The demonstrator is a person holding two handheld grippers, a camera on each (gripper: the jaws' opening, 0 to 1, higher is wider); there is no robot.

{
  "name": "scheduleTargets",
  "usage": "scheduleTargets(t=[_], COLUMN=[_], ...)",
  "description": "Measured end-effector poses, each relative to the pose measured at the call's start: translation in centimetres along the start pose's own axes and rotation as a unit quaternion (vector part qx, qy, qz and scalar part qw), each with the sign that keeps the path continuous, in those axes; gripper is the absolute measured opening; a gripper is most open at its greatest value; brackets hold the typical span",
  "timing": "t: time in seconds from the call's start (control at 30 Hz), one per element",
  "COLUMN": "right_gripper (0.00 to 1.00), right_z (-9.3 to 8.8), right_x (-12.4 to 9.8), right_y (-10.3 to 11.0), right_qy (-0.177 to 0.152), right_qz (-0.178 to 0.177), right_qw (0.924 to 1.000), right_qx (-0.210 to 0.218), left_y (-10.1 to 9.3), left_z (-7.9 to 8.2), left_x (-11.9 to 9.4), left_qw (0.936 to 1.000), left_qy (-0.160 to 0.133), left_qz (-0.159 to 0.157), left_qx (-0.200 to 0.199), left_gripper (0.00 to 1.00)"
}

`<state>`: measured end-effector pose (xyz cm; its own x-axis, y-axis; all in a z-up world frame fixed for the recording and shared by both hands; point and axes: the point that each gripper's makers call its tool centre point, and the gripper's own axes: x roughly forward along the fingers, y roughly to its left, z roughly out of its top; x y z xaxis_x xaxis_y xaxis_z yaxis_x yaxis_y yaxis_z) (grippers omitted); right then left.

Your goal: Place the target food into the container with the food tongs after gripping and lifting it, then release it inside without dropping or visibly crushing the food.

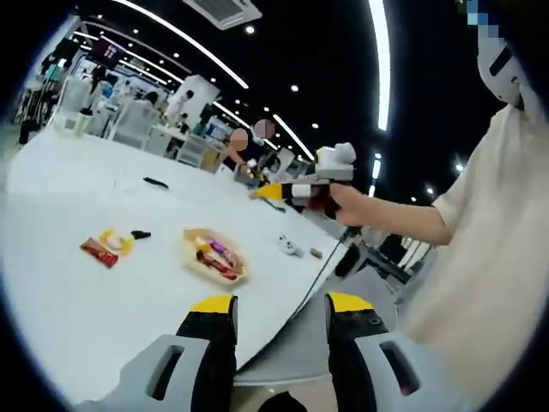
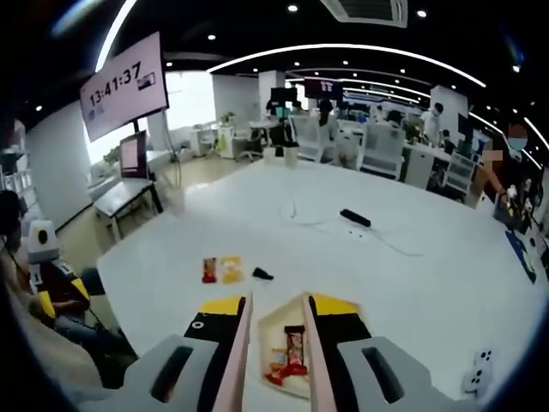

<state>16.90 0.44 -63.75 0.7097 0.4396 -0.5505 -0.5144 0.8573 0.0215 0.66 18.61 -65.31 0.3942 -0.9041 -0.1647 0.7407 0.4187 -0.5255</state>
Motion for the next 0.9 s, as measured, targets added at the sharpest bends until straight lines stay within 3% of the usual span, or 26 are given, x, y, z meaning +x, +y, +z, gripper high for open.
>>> scheduleTargets(t=[0.13,0.3,0.57,0.8,0.9], right_gripper=[0.29,0.29,0.30,0.30,0.30], right_z=[0.1,1.6,1.7,2.1,2.3], right_x=[1.5,2.9,4.6,5.6,6.3], right_y=[1.1,2.8,5.6,6.4,7.6], right_qy=[0.008,-0.008,-0.014,-0.016,-0.012], right_qz=[-0.007,-0.004,0.013,0.019,0.037], right_qw=[0.9999,0.9995,0.9991,0.9993,0.9993], right_qx=[0.011,0.031,0.038,0.027,0.003], left_y=[2.1,4.0,4.9,5.5,5.9], left_z=[1.4,1.6,0.8,1.6,1.7], left_x=[-0.7,-1.3,-1.7,-1.9,-2.2], left_qw=[0.9999,0.9997,0.9982,0.9970,0.9970], left_qy=[-0.001,0.006,0.029,0.035,0.035], left_qz=[-0.010,-0.022,-0.049,-0.066,-0.067], left_qx=[0.001,-0.007,-0.019,-0.017,-0.015], left_gripper=[0.40,0.40,0.40,0.40,0.40])
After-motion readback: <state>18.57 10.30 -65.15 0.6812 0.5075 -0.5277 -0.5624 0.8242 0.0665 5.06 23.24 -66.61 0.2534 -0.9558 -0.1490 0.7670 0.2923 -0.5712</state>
